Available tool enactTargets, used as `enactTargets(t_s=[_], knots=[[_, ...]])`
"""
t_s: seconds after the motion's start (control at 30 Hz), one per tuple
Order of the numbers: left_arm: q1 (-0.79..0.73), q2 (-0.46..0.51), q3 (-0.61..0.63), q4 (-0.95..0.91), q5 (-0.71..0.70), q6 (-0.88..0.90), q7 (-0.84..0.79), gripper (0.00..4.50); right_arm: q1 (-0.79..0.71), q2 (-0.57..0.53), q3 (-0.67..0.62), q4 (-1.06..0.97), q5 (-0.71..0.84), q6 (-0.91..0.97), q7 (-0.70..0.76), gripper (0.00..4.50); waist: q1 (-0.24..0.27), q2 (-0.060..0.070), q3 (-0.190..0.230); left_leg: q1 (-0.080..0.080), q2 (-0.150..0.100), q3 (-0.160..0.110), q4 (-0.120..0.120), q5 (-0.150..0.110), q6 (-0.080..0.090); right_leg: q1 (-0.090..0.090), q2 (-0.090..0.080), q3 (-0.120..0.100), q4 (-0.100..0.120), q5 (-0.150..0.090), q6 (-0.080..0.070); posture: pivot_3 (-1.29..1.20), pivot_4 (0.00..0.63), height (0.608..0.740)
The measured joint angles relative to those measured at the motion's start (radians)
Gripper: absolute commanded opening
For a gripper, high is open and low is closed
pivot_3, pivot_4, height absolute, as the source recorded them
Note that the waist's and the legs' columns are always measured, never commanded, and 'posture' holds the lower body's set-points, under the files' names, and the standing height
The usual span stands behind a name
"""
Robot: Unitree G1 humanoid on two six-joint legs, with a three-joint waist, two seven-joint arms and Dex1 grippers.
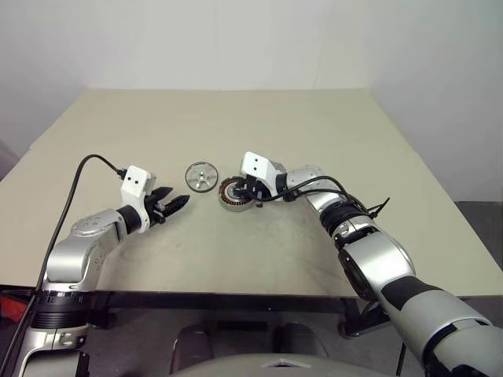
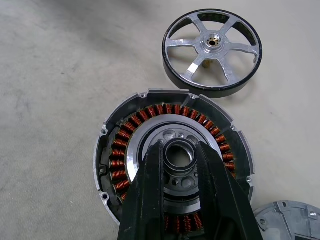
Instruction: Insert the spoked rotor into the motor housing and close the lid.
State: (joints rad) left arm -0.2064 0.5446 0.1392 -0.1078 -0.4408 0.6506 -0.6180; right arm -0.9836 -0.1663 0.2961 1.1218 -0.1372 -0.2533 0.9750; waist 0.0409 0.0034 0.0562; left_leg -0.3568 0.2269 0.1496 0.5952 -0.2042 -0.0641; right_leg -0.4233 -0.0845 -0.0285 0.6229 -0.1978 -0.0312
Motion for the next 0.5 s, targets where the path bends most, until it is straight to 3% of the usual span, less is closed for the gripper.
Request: enactTargets(t_s=[0.37, 0.5], knots=[[0.000, 0.000, 0.000, 0.000, 0.000, 0.000, 0.000, 3.09, 0.000, 0.001, 0.000, 0.002, -0.024, -0.027, -0.017, 0.64, 0.000, 0.000, 0.000, 0.000, 0.000, 0.000, 0.000, 0.000, 0.000, 0.000, 0.000, 0.000, 0.000, 0.000, 0.000, 0.00, 0.000, 0.740], [0.000, 0.000, 0.000, 0.000, 0.000, 0.000, 0.000, 3.09, 0.000, 0.000, -0.004, 0.002, -0.027, -0.027, -0.017, 1.90, 0.000, 0.000, 0.000, 0.000, 0.000, 0.000, 0.000, 0.000, 0.000, 0.000, 0.000, 0.000, 0.000, 0.000, 0.000, 0.00, 0.000, 0.740]])
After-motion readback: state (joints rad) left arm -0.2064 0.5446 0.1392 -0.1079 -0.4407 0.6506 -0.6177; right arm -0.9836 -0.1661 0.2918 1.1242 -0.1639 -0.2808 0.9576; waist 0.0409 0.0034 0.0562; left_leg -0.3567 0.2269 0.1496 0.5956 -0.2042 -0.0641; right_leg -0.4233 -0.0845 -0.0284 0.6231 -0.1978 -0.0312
